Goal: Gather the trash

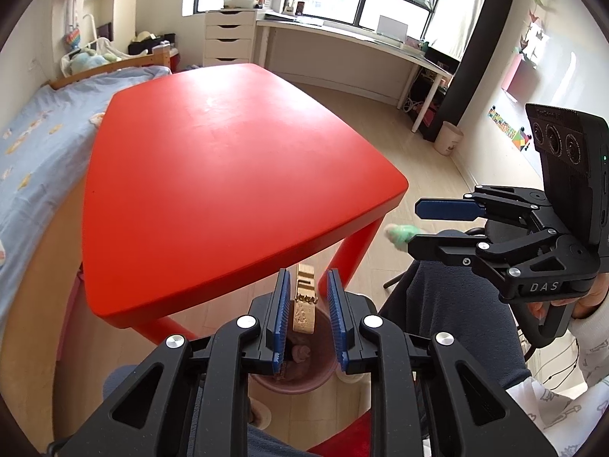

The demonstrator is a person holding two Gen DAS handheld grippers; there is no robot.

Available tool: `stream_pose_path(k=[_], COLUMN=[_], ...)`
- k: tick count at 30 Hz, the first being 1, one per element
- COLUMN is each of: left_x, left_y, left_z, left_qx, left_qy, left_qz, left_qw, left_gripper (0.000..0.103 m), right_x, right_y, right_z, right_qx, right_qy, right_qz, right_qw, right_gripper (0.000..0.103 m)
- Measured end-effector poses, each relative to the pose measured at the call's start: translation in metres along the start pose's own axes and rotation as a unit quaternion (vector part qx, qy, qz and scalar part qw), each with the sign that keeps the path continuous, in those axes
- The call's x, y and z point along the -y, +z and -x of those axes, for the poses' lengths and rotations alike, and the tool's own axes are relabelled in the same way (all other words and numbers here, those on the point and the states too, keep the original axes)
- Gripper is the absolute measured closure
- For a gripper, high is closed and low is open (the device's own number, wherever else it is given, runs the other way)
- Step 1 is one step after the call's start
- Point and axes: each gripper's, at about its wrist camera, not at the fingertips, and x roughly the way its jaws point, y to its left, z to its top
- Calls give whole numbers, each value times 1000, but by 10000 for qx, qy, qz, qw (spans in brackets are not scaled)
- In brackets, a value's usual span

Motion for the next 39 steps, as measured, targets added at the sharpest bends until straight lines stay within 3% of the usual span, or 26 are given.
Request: stream_pose_path(k=[1, 3, 4, 10, 28, 39], left_x=[-2, -5, -6, -13, -14, -28], left_y=[-1, -2, -2, -2, 2, 26], left_z=[0, 1, 3, 4, 12, 15], left_qx=[15, 109, 189, 167, 294, 405], left_qy=[70, 134, 203, 347, 490, 731], left_qz=[22, 102, 144, 268, 380, 382], left_qw=[10000, 9998, 9995, 9989, 9976, 9958], left_gripper=[49, 11, 8, 8, 8, 8], right_x=[0, 3, 3, 6, 7, 15], right_y=[0, 0, 0, 0, 5, 38], right_z=[1, 1, 1, -1, -2, 4], right_qx=[57, 60, 39, -15, -69, 187], right_qy=[-42, -90, -129, -238, -395, -696], right_qz=[-32, -76, -91, -145, -379, -312], right_qw=[10000, 9999, 9999, 9996, 9985, 9969], right_gripper=[23, 14, 12, 5, 3, 3])
